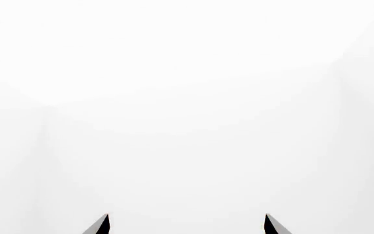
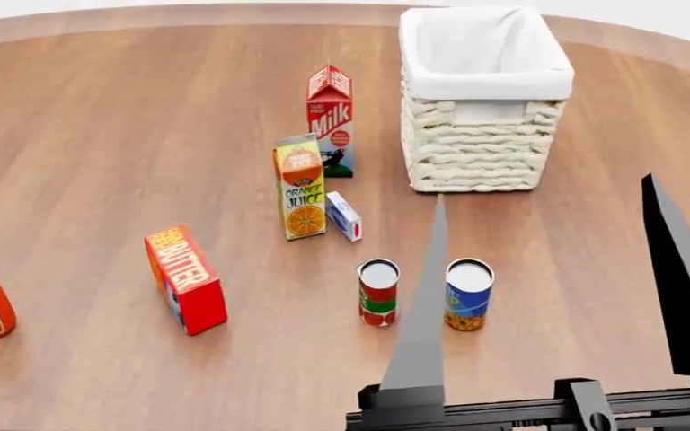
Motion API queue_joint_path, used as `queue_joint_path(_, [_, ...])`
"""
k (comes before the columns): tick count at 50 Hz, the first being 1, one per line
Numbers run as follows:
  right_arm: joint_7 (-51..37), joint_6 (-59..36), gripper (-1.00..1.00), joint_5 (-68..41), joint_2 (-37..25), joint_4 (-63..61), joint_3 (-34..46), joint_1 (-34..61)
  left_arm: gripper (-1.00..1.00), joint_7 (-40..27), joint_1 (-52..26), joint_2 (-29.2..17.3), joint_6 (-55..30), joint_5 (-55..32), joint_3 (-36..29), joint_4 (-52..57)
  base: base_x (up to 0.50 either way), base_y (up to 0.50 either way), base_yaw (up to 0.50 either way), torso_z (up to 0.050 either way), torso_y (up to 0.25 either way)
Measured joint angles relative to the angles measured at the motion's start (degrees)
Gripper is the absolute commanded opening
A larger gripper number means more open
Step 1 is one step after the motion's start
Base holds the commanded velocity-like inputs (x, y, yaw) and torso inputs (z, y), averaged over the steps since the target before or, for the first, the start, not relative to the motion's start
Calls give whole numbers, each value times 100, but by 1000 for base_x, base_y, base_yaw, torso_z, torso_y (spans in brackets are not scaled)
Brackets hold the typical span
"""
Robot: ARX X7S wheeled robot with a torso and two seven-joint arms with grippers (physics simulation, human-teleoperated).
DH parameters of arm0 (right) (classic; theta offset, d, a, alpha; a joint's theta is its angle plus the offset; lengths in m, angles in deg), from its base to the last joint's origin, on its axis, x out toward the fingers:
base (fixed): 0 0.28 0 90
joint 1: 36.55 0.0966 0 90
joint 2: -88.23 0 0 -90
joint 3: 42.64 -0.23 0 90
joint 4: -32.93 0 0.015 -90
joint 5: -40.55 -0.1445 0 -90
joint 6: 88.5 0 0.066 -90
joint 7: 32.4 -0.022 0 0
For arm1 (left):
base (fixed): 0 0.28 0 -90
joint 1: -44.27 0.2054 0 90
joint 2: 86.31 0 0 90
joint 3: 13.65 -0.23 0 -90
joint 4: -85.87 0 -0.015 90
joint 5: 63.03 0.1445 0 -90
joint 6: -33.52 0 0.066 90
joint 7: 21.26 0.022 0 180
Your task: Pick up the alphabet soup and the tomato sauce, and put them in the basket.
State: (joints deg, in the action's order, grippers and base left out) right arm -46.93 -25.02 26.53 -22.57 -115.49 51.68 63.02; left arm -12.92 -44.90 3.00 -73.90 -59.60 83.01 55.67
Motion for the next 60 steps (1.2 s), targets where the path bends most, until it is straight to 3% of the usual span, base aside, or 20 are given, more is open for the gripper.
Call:
queue_joint_path(11, [-124, -38, 100, 20, -125, -1, 137, 60, 100, 18, 22, 6, 3, -9, -7, 17, 81, -29, 0, 0, 0])
queue_joint_path(60, [-441, 253, 100, 70, -411, 167, 426, -39, 100, -24, 59, -13, 19, 20, -103, 17, 368, 0, 0, 0, 0])
